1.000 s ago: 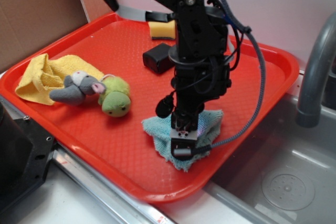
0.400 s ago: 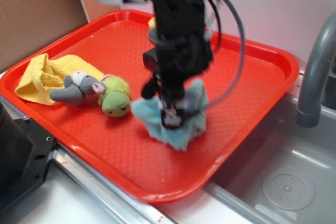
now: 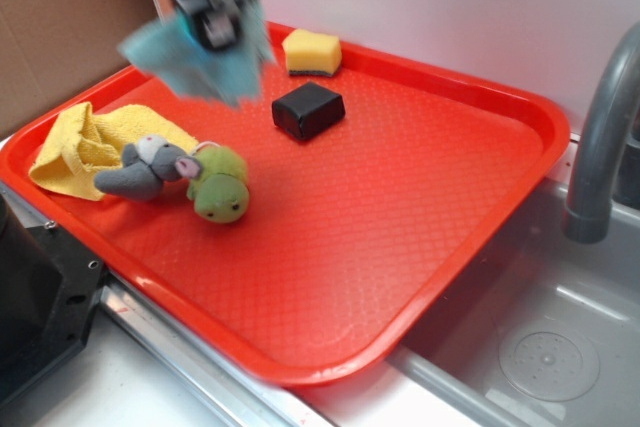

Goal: Grab the blue cloth.

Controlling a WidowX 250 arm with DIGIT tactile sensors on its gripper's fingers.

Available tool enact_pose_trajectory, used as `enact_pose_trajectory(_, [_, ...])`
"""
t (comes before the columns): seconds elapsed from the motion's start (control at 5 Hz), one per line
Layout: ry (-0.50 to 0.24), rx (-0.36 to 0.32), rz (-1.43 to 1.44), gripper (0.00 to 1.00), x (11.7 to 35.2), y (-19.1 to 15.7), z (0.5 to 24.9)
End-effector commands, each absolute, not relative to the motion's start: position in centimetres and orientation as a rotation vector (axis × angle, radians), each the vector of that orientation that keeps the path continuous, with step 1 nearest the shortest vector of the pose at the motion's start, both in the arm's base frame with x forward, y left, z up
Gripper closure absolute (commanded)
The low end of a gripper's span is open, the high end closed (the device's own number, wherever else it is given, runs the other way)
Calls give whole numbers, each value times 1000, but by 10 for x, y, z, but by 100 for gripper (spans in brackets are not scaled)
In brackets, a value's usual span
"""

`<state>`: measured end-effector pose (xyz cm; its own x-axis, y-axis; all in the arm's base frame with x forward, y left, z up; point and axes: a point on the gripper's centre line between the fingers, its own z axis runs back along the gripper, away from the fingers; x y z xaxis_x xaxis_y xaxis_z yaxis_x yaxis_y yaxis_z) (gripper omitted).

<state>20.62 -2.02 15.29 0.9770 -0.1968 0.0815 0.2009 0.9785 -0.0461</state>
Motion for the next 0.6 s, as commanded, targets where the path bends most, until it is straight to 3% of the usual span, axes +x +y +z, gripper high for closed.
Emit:
enact_pose_trajectory(0.0, [-228, -26, 124, 100, 169, 39, 236])
enact_pose_trajectory(0.2, [-227, -17, 137, 100, 171, 34, 245])
enact_pose_trajectory(0.4, [-194, 0, 133, 100, 178, 29, 238])
